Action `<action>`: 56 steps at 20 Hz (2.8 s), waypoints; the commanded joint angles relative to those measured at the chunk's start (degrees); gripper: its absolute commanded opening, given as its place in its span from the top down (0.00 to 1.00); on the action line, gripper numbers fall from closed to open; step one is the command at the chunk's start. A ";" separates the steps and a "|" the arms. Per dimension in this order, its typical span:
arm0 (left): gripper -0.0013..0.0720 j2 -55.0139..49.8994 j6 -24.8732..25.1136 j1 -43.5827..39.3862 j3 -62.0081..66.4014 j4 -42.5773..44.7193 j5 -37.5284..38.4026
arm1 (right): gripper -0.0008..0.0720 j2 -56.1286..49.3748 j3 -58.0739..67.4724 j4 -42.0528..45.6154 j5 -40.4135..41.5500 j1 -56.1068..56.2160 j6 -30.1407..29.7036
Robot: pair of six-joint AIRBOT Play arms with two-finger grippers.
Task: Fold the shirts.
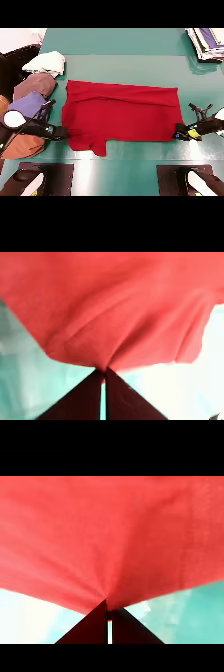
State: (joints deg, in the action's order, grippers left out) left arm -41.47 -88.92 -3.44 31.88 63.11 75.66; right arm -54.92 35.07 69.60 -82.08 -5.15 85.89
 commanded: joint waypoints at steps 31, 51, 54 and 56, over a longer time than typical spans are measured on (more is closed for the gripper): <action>0.66 -30.36 6.36 -0.04 32.44 -4.79 -6.49 | 0.24 -24.81 27.26 -2.73 -1.07 -17.44 -14.14; 0.95 -52.11 -1.75 -31.17 41.53 -14.32 -27.21 | 0.97 -25.18 28.94 -28.17 -1.44 -10.10 -22.77; 0.95 -55.34 -1.75 -33.88 43.19 -15.17 -27.56 | 0.97 -17.92 28.96 -34.99 -1.51 -7.56 -21.05; 0.95 -56.28 -1.75 -34.73 43.17 -15.13 -28.20 | 0.97 -14.23 29.05 -35.63 -1.44 -3.80 -19.34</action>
State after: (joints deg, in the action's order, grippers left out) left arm -95.24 -90.61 -36.05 74.02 48.58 48.18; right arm -74.87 63.94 38.94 -83.37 -12.40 64.31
